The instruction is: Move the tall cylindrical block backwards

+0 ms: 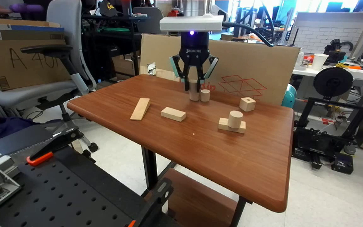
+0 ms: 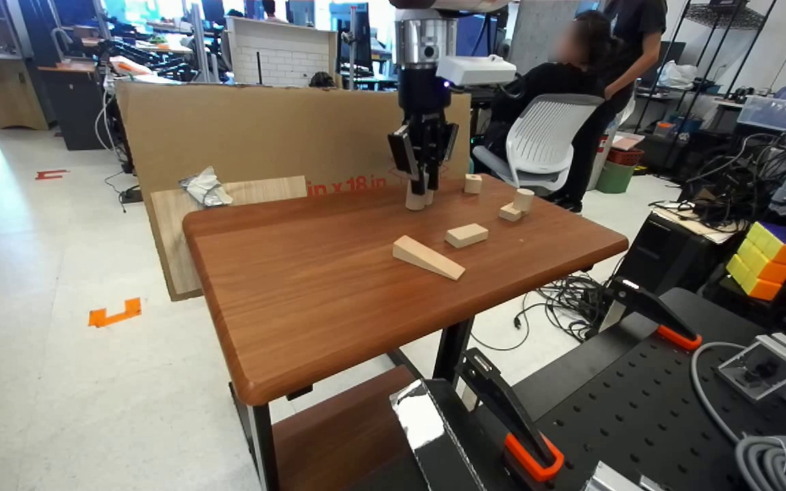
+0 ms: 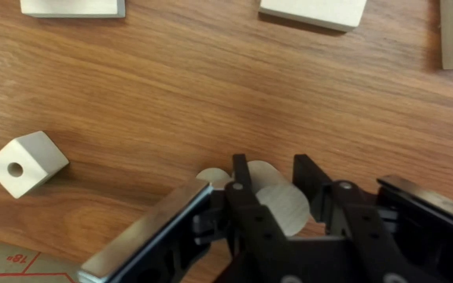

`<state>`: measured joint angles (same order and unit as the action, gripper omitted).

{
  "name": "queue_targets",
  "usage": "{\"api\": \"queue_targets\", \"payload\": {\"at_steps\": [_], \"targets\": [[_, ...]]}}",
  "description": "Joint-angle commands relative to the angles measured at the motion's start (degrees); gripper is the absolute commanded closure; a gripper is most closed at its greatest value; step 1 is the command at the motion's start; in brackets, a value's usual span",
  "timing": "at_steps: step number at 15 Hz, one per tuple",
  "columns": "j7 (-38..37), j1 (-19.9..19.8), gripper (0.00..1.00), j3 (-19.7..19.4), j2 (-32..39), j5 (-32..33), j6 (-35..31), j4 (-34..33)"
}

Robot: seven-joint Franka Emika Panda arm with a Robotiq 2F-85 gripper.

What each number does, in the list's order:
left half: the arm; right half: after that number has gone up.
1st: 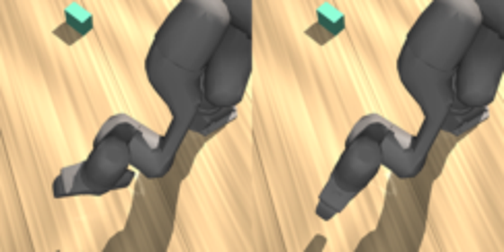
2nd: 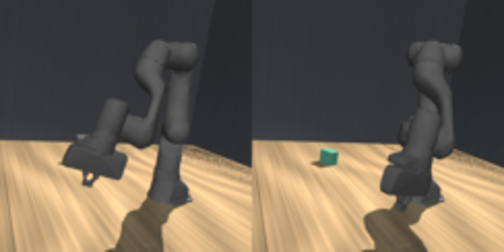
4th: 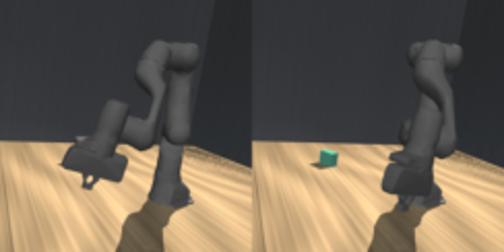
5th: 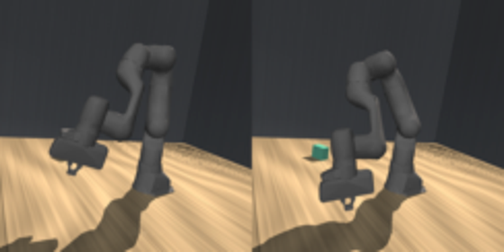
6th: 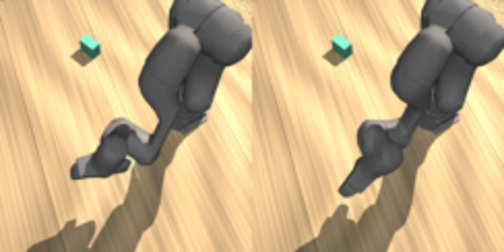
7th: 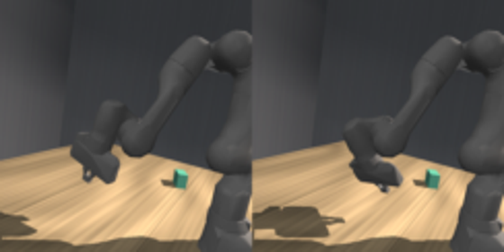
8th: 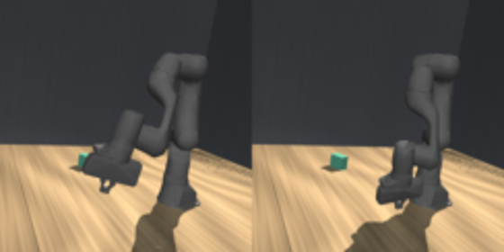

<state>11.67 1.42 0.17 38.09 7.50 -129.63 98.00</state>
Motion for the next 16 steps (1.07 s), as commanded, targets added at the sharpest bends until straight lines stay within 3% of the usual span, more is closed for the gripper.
{"api": "queue_targets", "payload": {"at_steps": [1, 7, 16], "targets": [[-1.66, 0.16, 0.39, 0.08, 2.74, 0.28, 2.93, -3.18], [0.17, -0.16, 0.0, 2.36, 1.51, -1.13, 3.87, -1.53], [-5.52, 2.87, 0.0, 2.43, -8.83, 0.33, 9.8, 4.42]]}}
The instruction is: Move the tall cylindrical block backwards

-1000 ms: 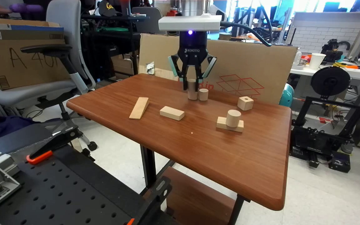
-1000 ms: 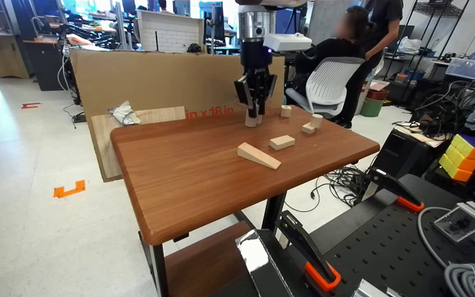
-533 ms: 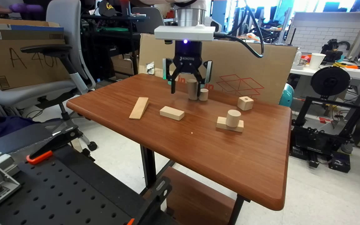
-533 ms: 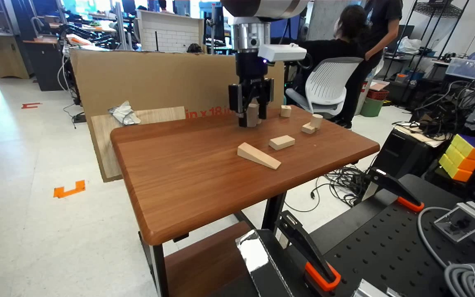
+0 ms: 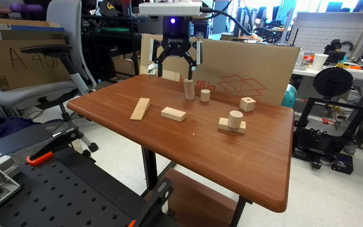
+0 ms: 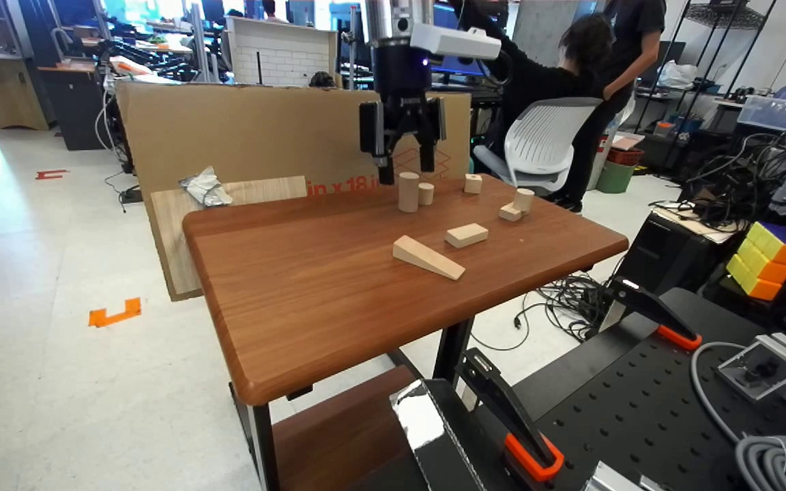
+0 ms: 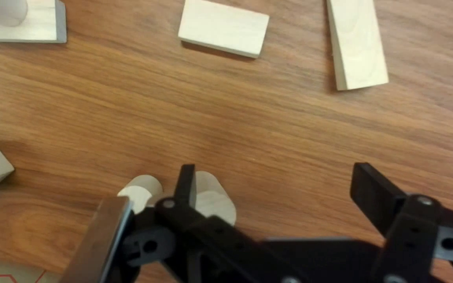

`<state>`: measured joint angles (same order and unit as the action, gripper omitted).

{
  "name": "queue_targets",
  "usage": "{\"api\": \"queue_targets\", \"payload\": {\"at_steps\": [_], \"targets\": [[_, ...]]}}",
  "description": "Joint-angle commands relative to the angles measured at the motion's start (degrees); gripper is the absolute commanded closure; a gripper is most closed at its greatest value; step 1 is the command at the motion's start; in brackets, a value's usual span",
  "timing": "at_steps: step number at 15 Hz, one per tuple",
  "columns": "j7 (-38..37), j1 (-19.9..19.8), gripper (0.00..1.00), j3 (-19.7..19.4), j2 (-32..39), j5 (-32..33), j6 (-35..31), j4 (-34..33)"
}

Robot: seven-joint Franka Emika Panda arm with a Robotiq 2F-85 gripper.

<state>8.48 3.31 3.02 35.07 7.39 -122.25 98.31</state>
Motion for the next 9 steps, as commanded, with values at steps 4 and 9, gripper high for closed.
{"api": "queue_targets", "payload": {"at_steps": [4, 9], "targets": [[-5.38, 1.72, 0.0, -0.78, -12.58, 1.64, 2.48, 9.89], [-10.48, 1.05, 0.0, -1.6, -19.63, 2.32, 2.05, 17.99]]}}
